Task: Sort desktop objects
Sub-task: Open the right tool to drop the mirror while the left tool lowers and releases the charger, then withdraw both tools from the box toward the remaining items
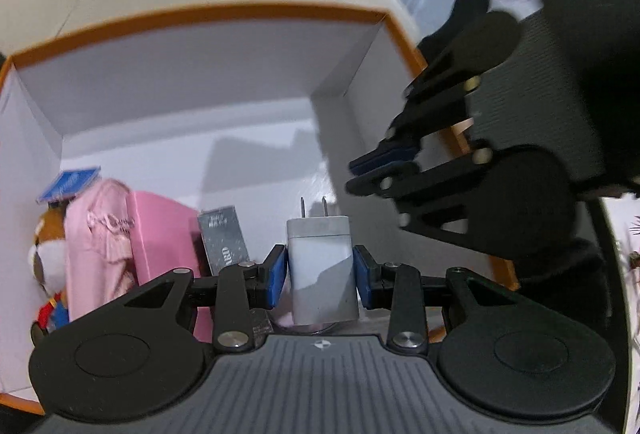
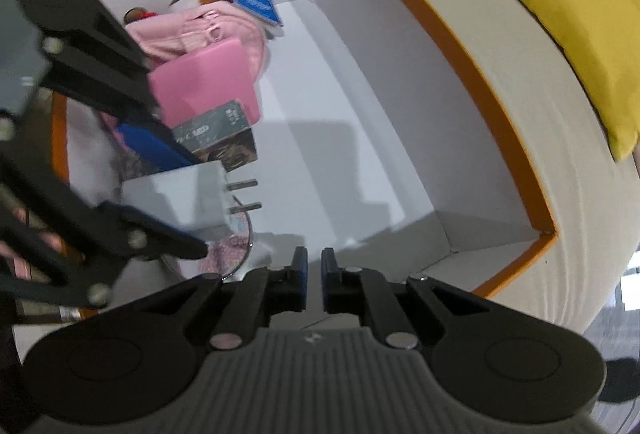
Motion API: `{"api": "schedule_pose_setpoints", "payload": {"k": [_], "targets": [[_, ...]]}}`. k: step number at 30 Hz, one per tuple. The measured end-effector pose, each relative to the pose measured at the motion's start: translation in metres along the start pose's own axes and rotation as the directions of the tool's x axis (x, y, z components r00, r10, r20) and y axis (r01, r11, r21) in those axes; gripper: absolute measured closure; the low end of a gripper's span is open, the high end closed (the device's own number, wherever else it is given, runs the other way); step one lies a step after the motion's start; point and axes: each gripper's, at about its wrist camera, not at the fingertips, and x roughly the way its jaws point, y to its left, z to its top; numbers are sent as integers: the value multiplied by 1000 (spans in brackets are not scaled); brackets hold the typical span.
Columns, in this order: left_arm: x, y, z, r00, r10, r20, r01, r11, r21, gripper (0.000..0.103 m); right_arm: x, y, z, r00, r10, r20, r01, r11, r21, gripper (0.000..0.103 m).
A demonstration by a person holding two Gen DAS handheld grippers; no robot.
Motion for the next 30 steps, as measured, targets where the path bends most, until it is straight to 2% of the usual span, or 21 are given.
{"api": "schedule_pose_setpoints", "payload": {"k": [5,13,16,21,26,30], "targets": [[11,-6,-4,998,44,-42,-44,999,8,63,15,4,1,999,28,-19,-29,996,-85,96],[13,-10,-10,997,49,-59,-46,998,50,64,14,10,0,997,74,-33,-77,988,-132,95],[-1,-8,-15,999,42,-18,-40,997,69,64,8,13,-2,996,71,-46,-77,986,-148,95],[-36,0,-16,996,35,85,-41,996,75,64,5,21,-4,986,141,-87,-155,971,-181,95],[-63,25,-24,987,75,144,-77,997,11,64,9,19,-1,978,182,-98,-194,972,-133,94],[-69,42,-33,982,102,160,-96,994,-43,64,11,17,2,973,208,-97,-218,970,-107,94]]}}
